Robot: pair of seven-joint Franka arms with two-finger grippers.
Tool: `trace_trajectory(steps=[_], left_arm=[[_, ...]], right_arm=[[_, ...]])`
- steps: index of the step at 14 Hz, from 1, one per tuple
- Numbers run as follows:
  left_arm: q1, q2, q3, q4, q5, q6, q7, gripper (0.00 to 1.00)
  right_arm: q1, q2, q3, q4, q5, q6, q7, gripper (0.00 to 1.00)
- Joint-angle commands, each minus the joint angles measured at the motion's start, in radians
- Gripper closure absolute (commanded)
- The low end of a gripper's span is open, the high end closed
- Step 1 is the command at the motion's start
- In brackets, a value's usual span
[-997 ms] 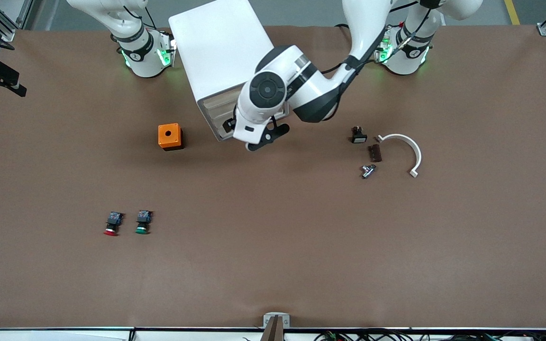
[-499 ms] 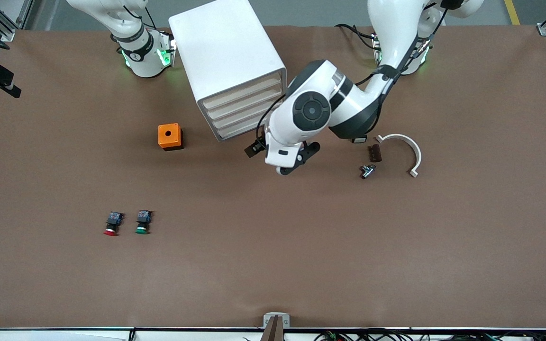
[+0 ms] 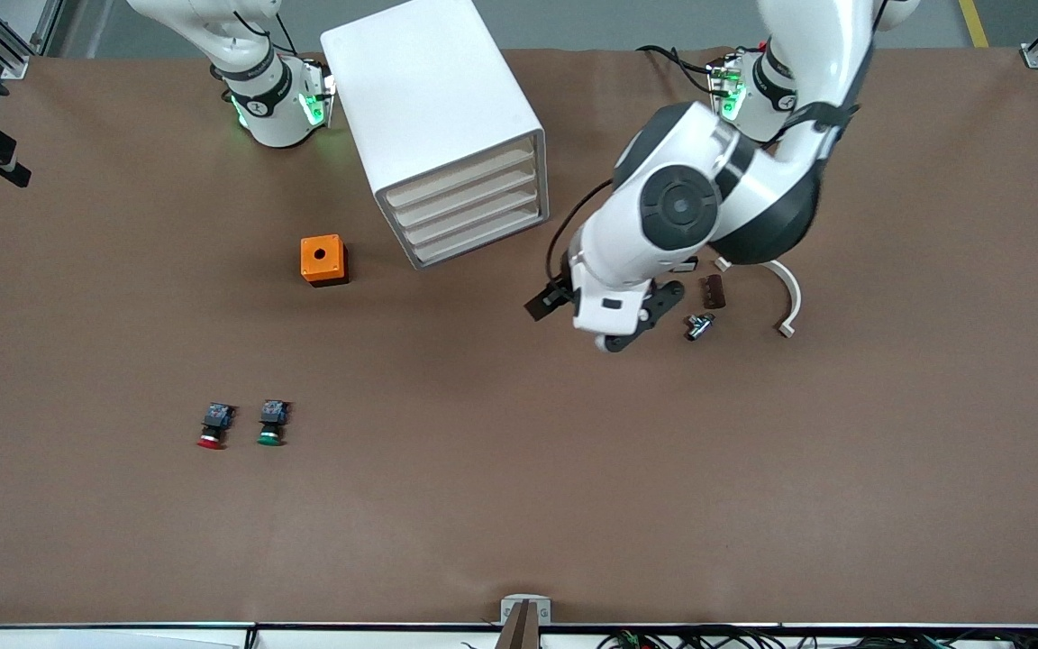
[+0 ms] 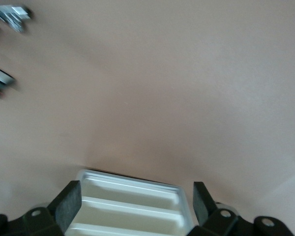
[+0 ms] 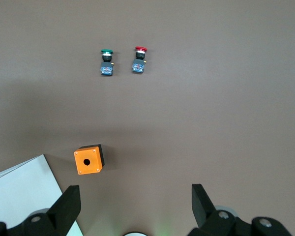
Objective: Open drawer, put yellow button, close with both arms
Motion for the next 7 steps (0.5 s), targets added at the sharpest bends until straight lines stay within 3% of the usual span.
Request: trace_trajectory(steps=[1,5,7], left_arm=[[0.086,-0.110,-0.006,-0.026,0.026,-0.122,0.131,0.01],[0.233,-0.228,-0.002,-0.044,0.031,-0.331,0.417,0.01],[0.279,-0.317,-0.008,-0.140,0.113,-0.348,0.545,0.01]], right_arm=[[-0.004,-0.025,0.018,-0.022,-0.047,0.022,-0.002,0.00],[-0.007,-0.026,0.016,-0.022,-0.041,0.019,0.007,0.00],[-0.004,-0.029,0.018,-0.022,-0.035,0.013,0.045,0.00]])
